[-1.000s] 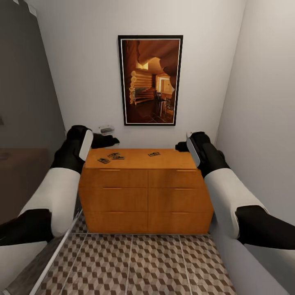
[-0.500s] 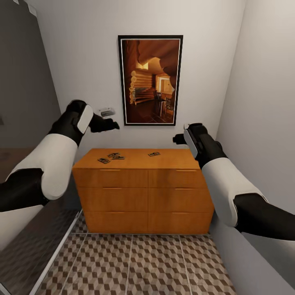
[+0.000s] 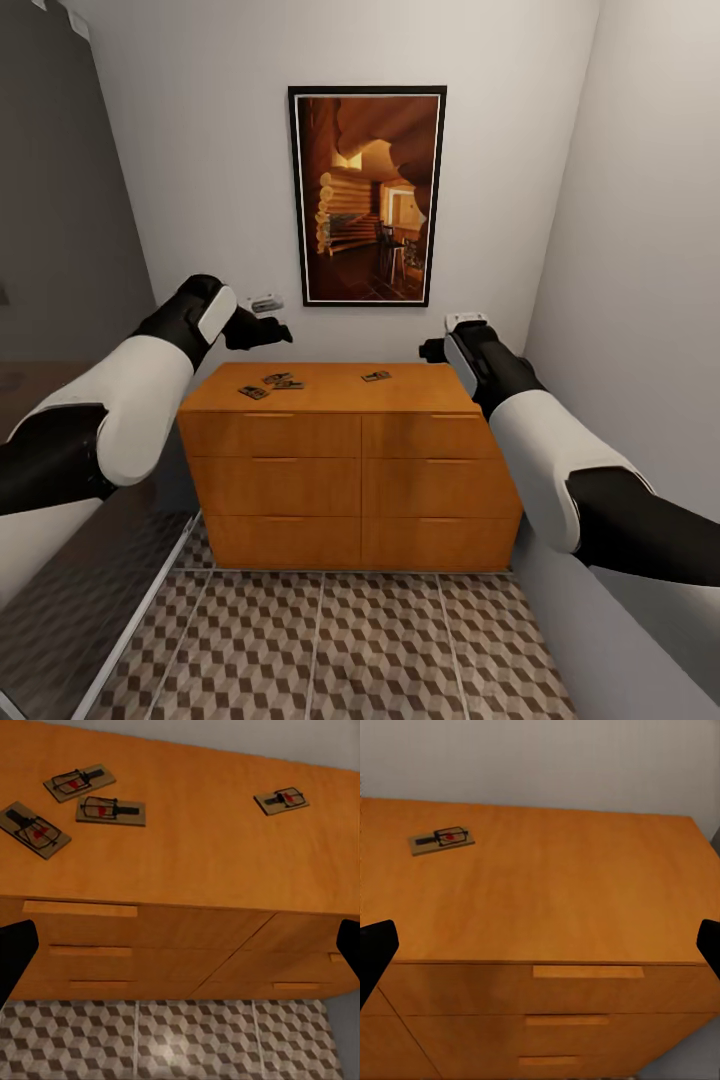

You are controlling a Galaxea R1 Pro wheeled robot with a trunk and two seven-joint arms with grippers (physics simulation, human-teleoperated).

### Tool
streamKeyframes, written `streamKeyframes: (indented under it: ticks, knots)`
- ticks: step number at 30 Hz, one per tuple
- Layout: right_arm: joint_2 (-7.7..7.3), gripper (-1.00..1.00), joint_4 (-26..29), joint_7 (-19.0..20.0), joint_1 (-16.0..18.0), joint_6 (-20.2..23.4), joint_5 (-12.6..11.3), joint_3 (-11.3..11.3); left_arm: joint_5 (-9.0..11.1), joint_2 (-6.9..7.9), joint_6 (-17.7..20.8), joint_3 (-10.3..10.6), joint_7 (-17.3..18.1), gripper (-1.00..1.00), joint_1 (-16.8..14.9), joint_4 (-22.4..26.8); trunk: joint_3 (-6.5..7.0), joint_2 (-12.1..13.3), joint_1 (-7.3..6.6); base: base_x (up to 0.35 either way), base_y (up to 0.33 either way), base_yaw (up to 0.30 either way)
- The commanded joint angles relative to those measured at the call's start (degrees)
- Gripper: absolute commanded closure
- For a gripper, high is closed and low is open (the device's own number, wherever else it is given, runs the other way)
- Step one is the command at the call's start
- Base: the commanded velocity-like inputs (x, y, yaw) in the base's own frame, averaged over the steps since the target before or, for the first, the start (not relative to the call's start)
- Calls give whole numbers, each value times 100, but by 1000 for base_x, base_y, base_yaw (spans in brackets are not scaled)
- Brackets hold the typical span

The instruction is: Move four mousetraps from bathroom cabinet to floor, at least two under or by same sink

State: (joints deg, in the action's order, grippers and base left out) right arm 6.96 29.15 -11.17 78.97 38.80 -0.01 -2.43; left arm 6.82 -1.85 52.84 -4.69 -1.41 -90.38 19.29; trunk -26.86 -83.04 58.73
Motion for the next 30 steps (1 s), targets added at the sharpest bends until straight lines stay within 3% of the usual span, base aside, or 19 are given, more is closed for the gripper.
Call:
streamKeyframes:
  ticks: [1,30]
  knots:
    - [0,-100,-4,-17,4,11,1,-26,13,-4,15,-49,-8,-100,0,2,-7,-4,0,0,0,0]
    - [-25,-100,-33,35,-20,-64,10,-26,30,-9,7,-41,1,-100,69,-51,-7,-4,0,0,0,0]
